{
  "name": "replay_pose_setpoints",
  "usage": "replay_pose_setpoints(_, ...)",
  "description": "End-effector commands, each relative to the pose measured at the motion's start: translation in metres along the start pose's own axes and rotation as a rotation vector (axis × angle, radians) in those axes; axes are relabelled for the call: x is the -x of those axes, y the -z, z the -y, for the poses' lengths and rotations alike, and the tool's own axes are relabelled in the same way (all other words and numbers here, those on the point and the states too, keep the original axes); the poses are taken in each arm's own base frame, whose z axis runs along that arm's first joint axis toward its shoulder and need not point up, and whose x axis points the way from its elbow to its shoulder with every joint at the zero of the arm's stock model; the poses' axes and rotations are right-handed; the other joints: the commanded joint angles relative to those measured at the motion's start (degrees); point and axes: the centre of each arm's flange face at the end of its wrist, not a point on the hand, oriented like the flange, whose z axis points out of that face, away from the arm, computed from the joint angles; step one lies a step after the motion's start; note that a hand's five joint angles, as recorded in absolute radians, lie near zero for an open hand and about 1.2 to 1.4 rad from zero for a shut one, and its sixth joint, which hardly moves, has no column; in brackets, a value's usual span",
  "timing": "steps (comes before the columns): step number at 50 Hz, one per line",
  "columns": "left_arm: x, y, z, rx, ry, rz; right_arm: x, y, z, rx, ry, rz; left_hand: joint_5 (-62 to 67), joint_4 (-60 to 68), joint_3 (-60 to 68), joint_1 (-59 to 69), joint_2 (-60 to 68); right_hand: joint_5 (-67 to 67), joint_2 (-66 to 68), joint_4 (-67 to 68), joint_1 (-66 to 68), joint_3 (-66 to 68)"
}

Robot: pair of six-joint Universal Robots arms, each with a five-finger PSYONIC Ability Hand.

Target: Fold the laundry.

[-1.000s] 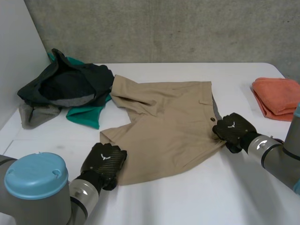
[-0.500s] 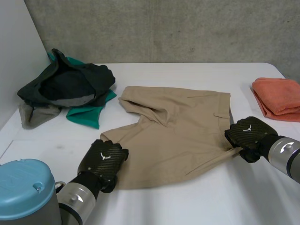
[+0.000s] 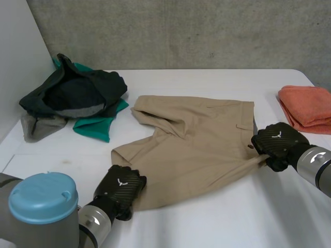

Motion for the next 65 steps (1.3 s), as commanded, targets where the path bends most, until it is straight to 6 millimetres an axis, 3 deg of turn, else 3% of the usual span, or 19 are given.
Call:
replay_pose_setpoints(1,0.002,-0.009,0.003,-0.023,0.003,0.022,0.001,-0.006,-0.004,0.007,-0.044,0.008,35.65,35.51,35.39,35.25,35.34,13.18,12.33,11.24,17.16,11.57)
replay_pose_setpoints(3,0.006,-0.013,0.005,-0.044,0.007,0.039,0.003,-0.006,-0.005,0.013,-0.044,0.014,46.43,46.29,46.17,46.03,46.12,13.18,12.33,11.24,17.16,11.57)
replay_pose_setpoints(10,0.010,-0.013,0.010,-0.067,0.008,0.061,0.003,-0.006,-0.008,0.029,-0.053,0.011,46.46,46.32,46.20,46.06,46.15,13.18,12.33,11.24,17.16,11.57)
replay_pose_setpoints(14,0.010,0.001,0.016,-0.069,0.004,0.056,0.004,0.003,-0.005,0.040,-0.044,0.021,46.46,46.32,46.20,46.06,46.15,13.18,12.33,11.24,17.16,11.57)
replay_pose_setpoints(24,-0.003,0.103,0.029,0.113,-0.045,-0.105,-0.003,0.083,-0.006,0.287,0.159,0.131,46.46,46.32,46.20,46.06,46.15,13.18,12.33,11.24,17.16,11.57)
replay_pose_setpoints(28,-0.012,0.132,0.028,0.148,-0.086,-0.173,-0.008,0.108,-0.005,0.338,0.214,0.155,46.46,46.32,46.20,46.06,46.15,13.18,12.33,11.24,17.16,11.57)
replay_pose_setpoints(31,-0.015,0.138,0.032,0.121,-0.097,-0.186,-0.008,0.112,-0.004,0.324,0.221,0.153,46.46,46.32,46.20,46.06,46.15,13.18,12.33,11.24,17.16,11.57)
replay_pose_setpoints(35,-0.016,0.127,0.038,0.053,-0.096,-0.166,0.000,0.110,-0.007,0.296,0.206,0.176,46.46,46.32,46.20,46.06,46.15,13.18,12.33,11.24,17.16,11.57)
replay_pose_setpoints(39,-0.021,0.097,0.037,0.021,-0.098,-0.149,0.003,0.100,-0.012,0.271,0.219,0.181,46.46,46.32,46.20,46.06,46.15,13.18,12.33,11.24,17.16,11.57)
replay_pose_setpoints(40,-0.022,0.081,0.038,0.013,-0.102,-0.136,0.002,0.096,-0.014,0.271,0.219,0.180,46.46,46.32,46.20,46.06,46.15,13.18,12.33,11.24,17.16,11.57)
replay_pose_setpoints(42,-0.021,0.064,0.040,0.009,-0.105,-0.119,0.002,0.079,-0.021,0.269,0.194,0.203,46.46,46.32,46.20,46.06,46.15,13.18,12.33,11.24,17.16,11.57)
replay_pose_setpoints(48,0.010,-0.004,0.051,0.014,-0.123,0.000,-0.006,0.044,-0.016,0.234,0.138,0.167,46.46,46.32,46.20,46.06,46.15,13.18,12.33,11.24,17.16,11.57)
replay_pose_setpoints(51,0.022,-0.025,0.064,-0.028,-0.138,0.043,-0.017,0.027,-0.004,0.187,0.153,0.080,46.46,46.32,46.20,46.06,46.15,13.18,12.33,11.24,17.16,11.57)
replay_pose_setpoints(55,0.043,-0.052,0.105,-0.178,-0.164,0.135,-0.034,-0.001,0.017,0.111,0.170,-0.039,46.46,46.32,46.20,46.06,46.15,13.18,12.33,11.24,17.16,11.57)
replay_pose_setpoints(58,0.065,-0.070,0.148,-0.337,-0.188,0.236,-0.060,-0.020,0.050,-0.005,0.172,-0.179,46.46,46.32,46.20,46.06,46.15,13.18,12.33,11.24,17.16,11.57)
replay_pose_setpoints(59,0.081,-0.073,0.175,-0.433,-0.201,0.306,-0.068,-0.024,0.060,-0.043,0.171,-0.220,46.46,46.32,46.20,46.06,46.15,13.18,12.33,11.24,17.16,11.57)
replay_pose_setpoints(62,0.112,-0.067,0.222,-0.600,-0.220,0.436,-0.104,-0.027,0.106,-0.232,0.182,-0.397,46.46,46.32,46.20,46.06,46.15,13.18,12.33,11.24,17.16,11.57)
replay_pose_setpoints(63,0.129,-0.056,0.255,-0.726,-0.224,0.523,-0.115,-0.026,0.120,-0.298,0.187,-0.452,46.46,46.32,46.20,46.06,46.15,13.18,12.33,11.24,17.16,11.57)
replay_pose_setpoints(65,0.145,-0.040,0.286,-0.856,-0.218,0.606,-0.136,-0.021,0.151,-0.474,0.184,-0.569,46.46,46.32,46.20,46.06,46.15,13.18,12.33,11.24,17.16,11.57)
